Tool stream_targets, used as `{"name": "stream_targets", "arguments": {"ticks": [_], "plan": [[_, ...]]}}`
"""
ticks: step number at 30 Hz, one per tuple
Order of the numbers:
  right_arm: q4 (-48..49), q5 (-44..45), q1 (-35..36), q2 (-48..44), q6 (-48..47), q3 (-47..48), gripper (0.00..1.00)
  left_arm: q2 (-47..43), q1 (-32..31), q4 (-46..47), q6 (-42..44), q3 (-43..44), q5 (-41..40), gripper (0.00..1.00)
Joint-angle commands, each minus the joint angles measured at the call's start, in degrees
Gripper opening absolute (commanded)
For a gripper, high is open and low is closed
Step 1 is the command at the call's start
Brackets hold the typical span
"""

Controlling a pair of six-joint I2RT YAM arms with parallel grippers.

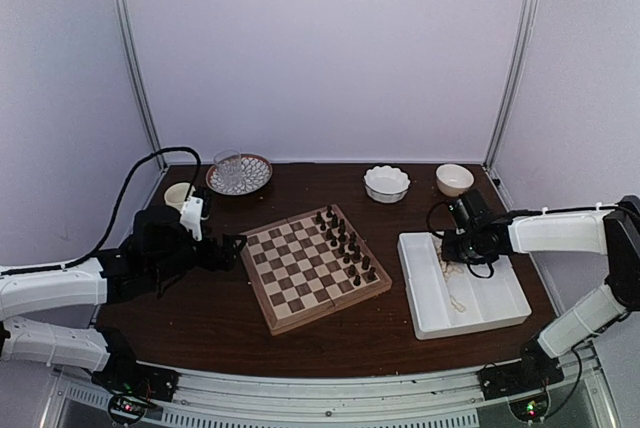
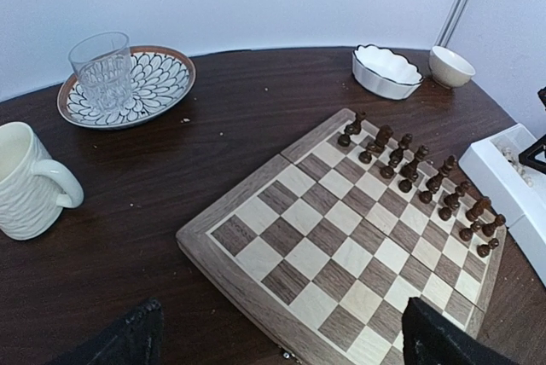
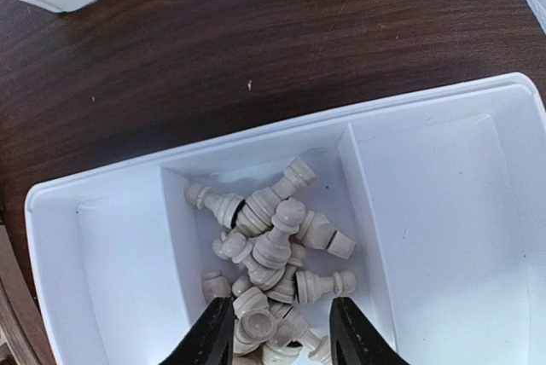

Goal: Set up the chess pieces on the board
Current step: Pick up the rook from the storage box.

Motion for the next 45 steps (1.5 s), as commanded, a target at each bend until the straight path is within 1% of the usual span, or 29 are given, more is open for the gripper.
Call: {"name": "stream_targets", "arguments": {"ticks": [1, 4, 9, 12, 14, 18, 22, 32, 35, 37, 43, 45], "plan": [[0.91, -3.93, -1.67, 1.88, 1.28, 1.85, 0.39, 0.22, 0.03, 3.24, 1.05, -0.15, 1.21, 0.97], [1.73, -5.45, -2.46, 2.32, 1.20, 1.70, 0.33, 0.74, 0.03, 3.37, 1.05, 0.03, 1.40, 0.97], [3.24, -8.09, -3.48, 2.42, 1.54, 0.82, 0.27, 1.18, 0.06, 3.13, 1.14, 0.39, 1.58, 0.97], [3.51, -9.13, -3.90, 2.34, 1.68, 0.59, 0.22, 1.32, 0.04, 3.14, 1.23, 0.39, 1.62, 0.97], [3.74, -9.62, -4.03, 2.04, 1.79, 0.34, 0.21, 1.35, 0.04, 3.19, 1.31, 0.39, 1.58, 0.97], [4.42, -10.85, -4.13, 1.37, 2.28, -0.49, 0.21, 1.69, 0.08, 3.00, 1.49, 0.56, 1.79, 0.97], [3.66, -10.94, -4.13, 1.39, 2.50, -0.43, 0.26, 2.21, 0.04, 2.86, 1.51, 0.91, 1.91, 0.97], [3.06, -11.67, -4.15, 1.79, 2.69, -0.69, 0.27, 2.46, 0.11, 2.56, 1.58, 1.14, 2.02, 0.97], [2.34, -11.06, -4.13, 2.14, 2.61, -0.20, 0.32, 2.27, 0.03, 2.38, 1.58, 1.10, 1.95, 0.97], [1.84, -10.30, -4.14, 2.20, 2.61, -0.09, 0.33, 2.08, 0.03, 2.26, 1.58, 1.01, 1.78, 0.97], [-0.52, -7.08, -4.14, 0.79, 2.51, 0.19, 0.33, 1.66, 0.10, 2.04, 1.63, 0.77, 1.49, 0.97], [0.41, -7.48, -4.13, 0.18, 2.46, -0.58, 0.32, 1.59, 0.03, 1.93, 1.67, 0.81, 1.49, 0.97]]}}
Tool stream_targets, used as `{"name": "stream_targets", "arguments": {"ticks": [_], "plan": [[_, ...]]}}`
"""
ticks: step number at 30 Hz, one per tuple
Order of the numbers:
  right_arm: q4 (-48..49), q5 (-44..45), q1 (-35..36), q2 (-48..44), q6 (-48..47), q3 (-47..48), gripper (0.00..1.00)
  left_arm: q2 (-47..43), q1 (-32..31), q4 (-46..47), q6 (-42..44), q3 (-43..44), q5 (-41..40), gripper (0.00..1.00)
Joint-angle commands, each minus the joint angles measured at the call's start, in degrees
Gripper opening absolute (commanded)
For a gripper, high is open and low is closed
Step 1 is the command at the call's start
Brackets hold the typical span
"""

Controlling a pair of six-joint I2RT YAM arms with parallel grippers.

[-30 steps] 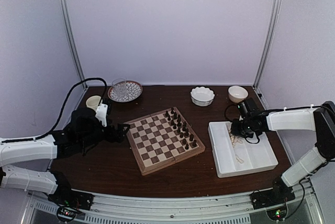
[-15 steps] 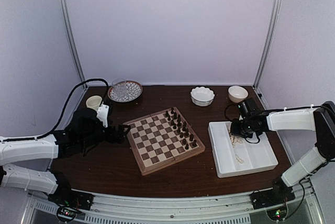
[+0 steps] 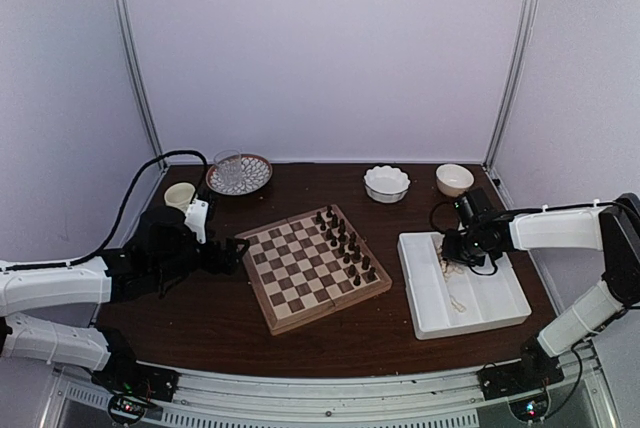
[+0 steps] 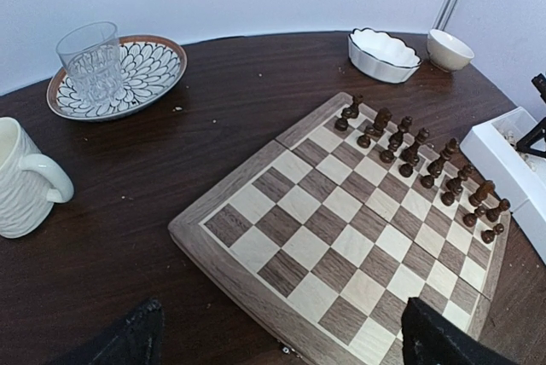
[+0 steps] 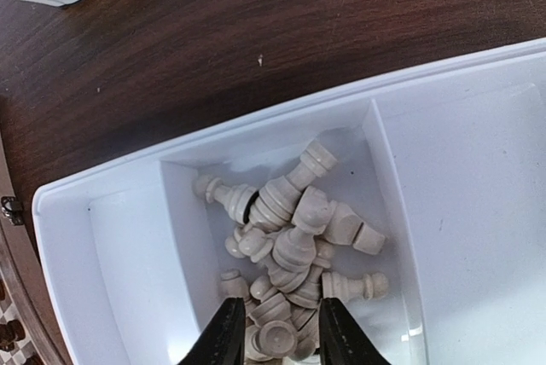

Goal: Set up the chess pieces on the board
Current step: Pick up the rook from the storage box.

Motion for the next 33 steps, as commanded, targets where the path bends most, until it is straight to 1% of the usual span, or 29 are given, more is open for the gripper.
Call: {"name": "stream_targets", "arguments": {"ticks": [1, 8, 12, 14, 21, 23, 28, 30, 33], "plan": [[-0.34, 1.69, -0.18, -1.94, 0.19, -0.96, 0.31, -0.55, 0.06, 1.69, 0.75, 0.83, 0.18, 0.97], [2.02, -2.80, -0.24, -0.20, -0.19, -0.82, 0.22, -1.22, 0.04, 1.21, 0.99, 0.92, -0.35, 0.97], [3.47, -6.75, -0.26, -0.45, -0.44, -0.90, 0.14, -1.88, 0.03, 1.02, 1.17, 0.63, -0.69, 0.97], [4.14, -7.92, -0.27, -1.60, -0.71, -1.29, 0.13, -2.12, 0.06, 0.92, 1.14, 0.70, -0.48, 0.97], [4.35, -3.91, -0.21, -8.61, -3.42, -3.40, 0.12, -3.29, 0.03, 1.21, 0.77, 0.31, 0.56, 0.97], [4.26, -2.61, -0.24, -10.66, -4.42, -3.84, 0.09, -3.31, 0.04, 1.27, 1.07, 0.38, 0.61, 0.97], [6.35, 1.06, -0.18, -16.66, -5.85, -6.79, 0.11, -3.34, 0.08, 1.48, 1.71, 0.58, 2.96, 0.96], [8.22, 0.21, -0.17, -19.23, -6.47, -8.15, 0.11, -3.36, 0.06, 1.60, 1.78, 0.55, 3.52, 0.96], [13.79, -5.74, 0.00, -22.09, -7.68, -10.56, 0.11, -3.45, 0.03, 1.72, 1.98, 0.44, 4.01, 0.96]]}}
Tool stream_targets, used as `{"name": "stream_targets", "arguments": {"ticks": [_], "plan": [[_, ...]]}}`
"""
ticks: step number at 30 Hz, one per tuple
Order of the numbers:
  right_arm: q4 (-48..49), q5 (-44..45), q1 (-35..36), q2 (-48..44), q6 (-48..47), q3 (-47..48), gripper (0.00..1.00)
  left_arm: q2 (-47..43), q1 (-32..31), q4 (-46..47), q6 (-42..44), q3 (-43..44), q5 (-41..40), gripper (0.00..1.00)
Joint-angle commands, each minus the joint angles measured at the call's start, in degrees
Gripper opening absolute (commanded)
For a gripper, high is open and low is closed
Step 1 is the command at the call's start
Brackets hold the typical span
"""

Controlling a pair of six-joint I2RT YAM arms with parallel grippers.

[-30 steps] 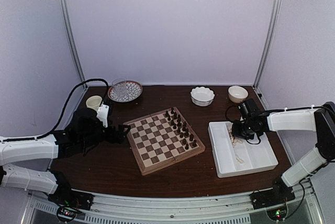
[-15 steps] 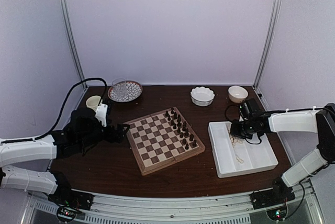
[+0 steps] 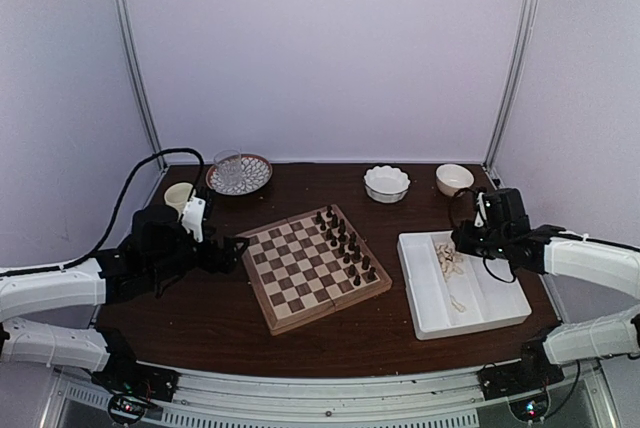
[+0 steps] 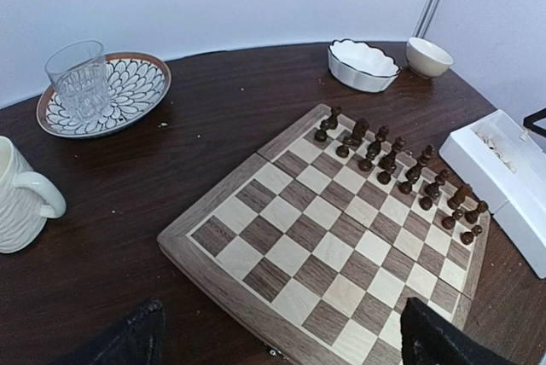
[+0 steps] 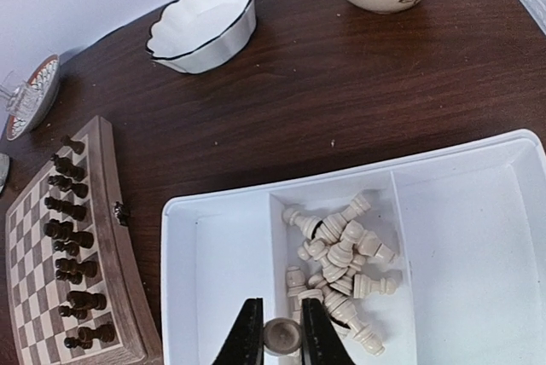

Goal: Set up the chess pieces on the board
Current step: Pick up the rook from the storage box, then place the rook on the chessboard.

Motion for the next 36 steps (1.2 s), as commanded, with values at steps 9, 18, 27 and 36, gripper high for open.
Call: {"name": "stream_targets", "arguments": {"ticks": [9, 18, 27, 36], "plan": [[17.51, -10.95, 7.38, -7.25, -7.75, -5.42, 0.10, -0.38, 0.03, 2.30, 1.41, 0.39, 2.17, 0.96], [24.24, -12.35, 18.88, -6.58, -14.50, -5.49, 0.11, -2.56, 0.12, 2.78, -2.10, -1.45, -5.78, 0.97], [24.40, -6.62, 31.41, 2.75, -21.92, 0.01, 0.11, -1.06, 0.07, 1.80, -1.38, 0.03, -3.68, 0.97], [26.32, -2.53, 41.39, 15.63, -21.74, 9.06, 0.11, -0.20, 0.23, 1.87, -3.98, -0.16, -7.23, 0.98]]}}
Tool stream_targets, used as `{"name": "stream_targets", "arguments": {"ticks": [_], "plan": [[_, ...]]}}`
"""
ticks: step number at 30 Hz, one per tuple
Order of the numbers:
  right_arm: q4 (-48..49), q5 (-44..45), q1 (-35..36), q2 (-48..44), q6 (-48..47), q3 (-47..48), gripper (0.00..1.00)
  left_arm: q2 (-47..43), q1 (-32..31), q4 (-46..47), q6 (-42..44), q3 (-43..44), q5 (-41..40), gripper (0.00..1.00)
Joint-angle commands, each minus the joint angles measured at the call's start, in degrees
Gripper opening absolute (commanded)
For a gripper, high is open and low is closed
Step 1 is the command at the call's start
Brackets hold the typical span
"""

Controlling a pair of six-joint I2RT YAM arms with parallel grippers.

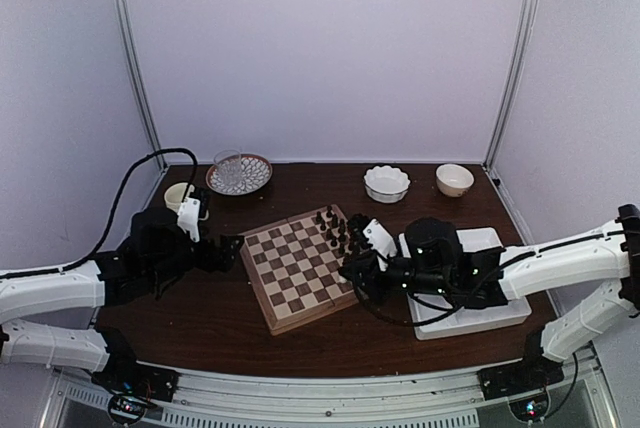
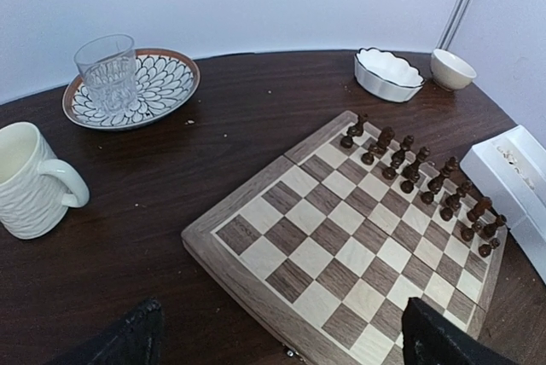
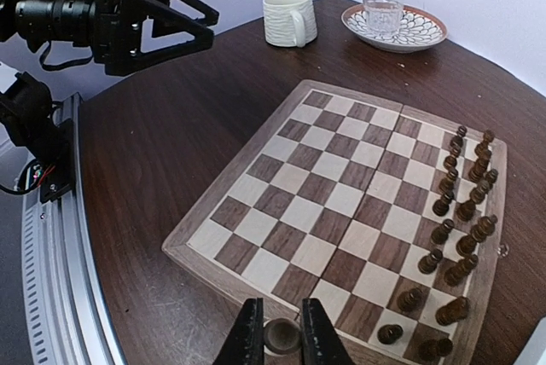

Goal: Set up the chess pieces on the board
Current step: Place the rook on the chessboard.

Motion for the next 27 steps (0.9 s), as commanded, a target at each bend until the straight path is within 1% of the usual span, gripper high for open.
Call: {"name": "stream_targets", "arguments": {"ticks": [1, 5, 9, 15, 22, 27], "plan": [[2.81, 3.51, 3.52, 5.64, 0.02, 5.12, 0.11, 1.17, 0.56, 1.88, -3.46, 0.70, -3.42, 0.97], [10.27, 3.99, 5.25, 11.26, 3.09, 6.07, 0.11, 2.95, 2.26, 1.87, -5.25, 1.30, -0.65, 0.98], [10.31, 6.84, 6.96, 18.43, 2.27, 11.46, 0.11, 3.93, 2.82, 0.90, -5.68, 1.92, 0.03, 0.98], [11.17, 6.70, 7.91, 26.45, 1.36, 17.87, 0.11, 3.60, 2.91, -3.10, -5.52, 3.62, -1.46, 0.97], [11.04, 7.45, 8.78, 31.64, 0.42, 19.79, 0.11, 1.14, 2.91, -3.31, -3.93, 3.17, 1.49, 0.98], [10.97, 7.42, 9.35, 34.94, 0.38, 21.32, 0.11, 1.04, 2.91, -3.18, -3.07, 3.15, 2.95, 0.98]]}}
